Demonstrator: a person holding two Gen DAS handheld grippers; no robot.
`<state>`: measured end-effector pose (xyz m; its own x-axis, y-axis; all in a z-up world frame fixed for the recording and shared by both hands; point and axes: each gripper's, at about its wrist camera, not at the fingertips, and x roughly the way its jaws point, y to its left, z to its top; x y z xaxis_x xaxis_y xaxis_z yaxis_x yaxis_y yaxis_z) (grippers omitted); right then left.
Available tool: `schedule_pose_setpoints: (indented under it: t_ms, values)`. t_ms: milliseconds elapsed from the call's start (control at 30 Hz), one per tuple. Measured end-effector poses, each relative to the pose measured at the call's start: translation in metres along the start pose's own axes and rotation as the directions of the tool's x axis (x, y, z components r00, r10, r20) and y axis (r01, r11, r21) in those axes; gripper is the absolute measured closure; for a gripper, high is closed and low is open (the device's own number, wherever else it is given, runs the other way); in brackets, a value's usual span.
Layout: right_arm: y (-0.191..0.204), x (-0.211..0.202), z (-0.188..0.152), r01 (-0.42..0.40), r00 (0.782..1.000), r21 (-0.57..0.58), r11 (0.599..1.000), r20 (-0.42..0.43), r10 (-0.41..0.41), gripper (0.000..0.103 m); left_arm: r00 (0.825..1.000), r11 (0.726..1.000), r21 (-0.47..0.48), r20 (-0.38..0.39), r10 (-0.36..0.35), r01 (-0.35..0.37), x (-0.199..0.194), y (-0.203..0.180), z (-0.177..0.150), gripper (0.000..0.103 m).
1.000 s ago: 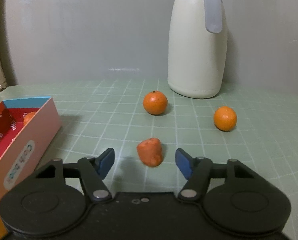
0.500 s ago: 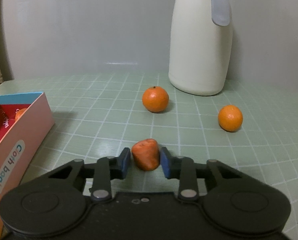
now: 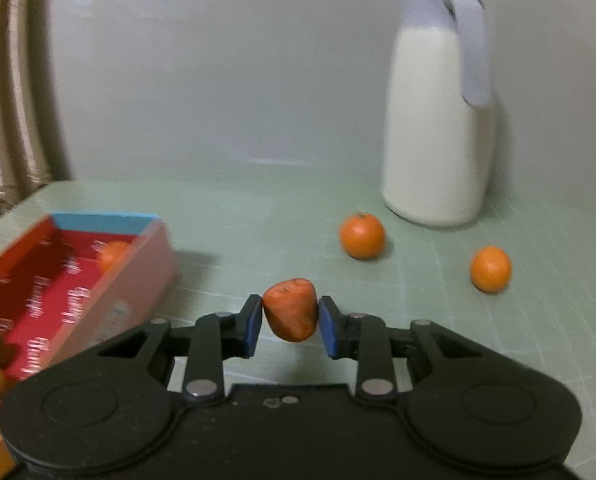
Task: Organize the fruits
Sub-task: 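Carry the orange-red fruit piece into the red box and open the right gripper, then move the left tool to the mandarin by the jug and close the left gripper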
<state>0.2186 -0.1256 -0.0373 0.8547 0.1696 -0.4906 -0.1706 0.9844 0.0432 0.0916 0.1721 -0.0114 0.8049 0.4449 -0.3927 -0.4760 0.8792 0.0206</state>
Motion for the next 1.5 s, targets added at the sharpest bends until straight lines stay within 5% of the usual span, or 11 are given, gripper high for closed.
schedule_pose_setpoints:
  t_ms: [333, 800, 1233, 1500]
  values:
    - [0.049, -0.033, 0.007, -0.218, 0.972, -0.103, 0.971, 0.063, 0.225, 0.074, 1.0, 1.0, -0.006, 0.008, 0.009, -0.009, -0.004, 0.003, 0.0, 0.014]
    - [0.114, -0.041, -0.015, -0.37, 0.928, -0.255, 0.894, -0.045, 0.371, 0.073, 1.0, 1.0, -0.022, 0.006, 0.017, -0.017, -0.009, 0.015, 0.001, 0.014]
    - [0.11, -0.058, -0.014, -0.333, 0.938, -0.278, 0.901, 0.002, 0.347, 0.052, 1.0, 1.0, 0.004, 0.016, 0.002, -0.002, -0.012, 0.003, 0.0, 0.014]
    - [0.072, -0.069, -0.007, -0.164, 0.976, -0.217, 0.962, 0.108, 0.191, 0.037, 0.996, 0.994, 0.084, 0.037, -0.078, 0.075, -0.02, -0.034, 0.0, 0.014]
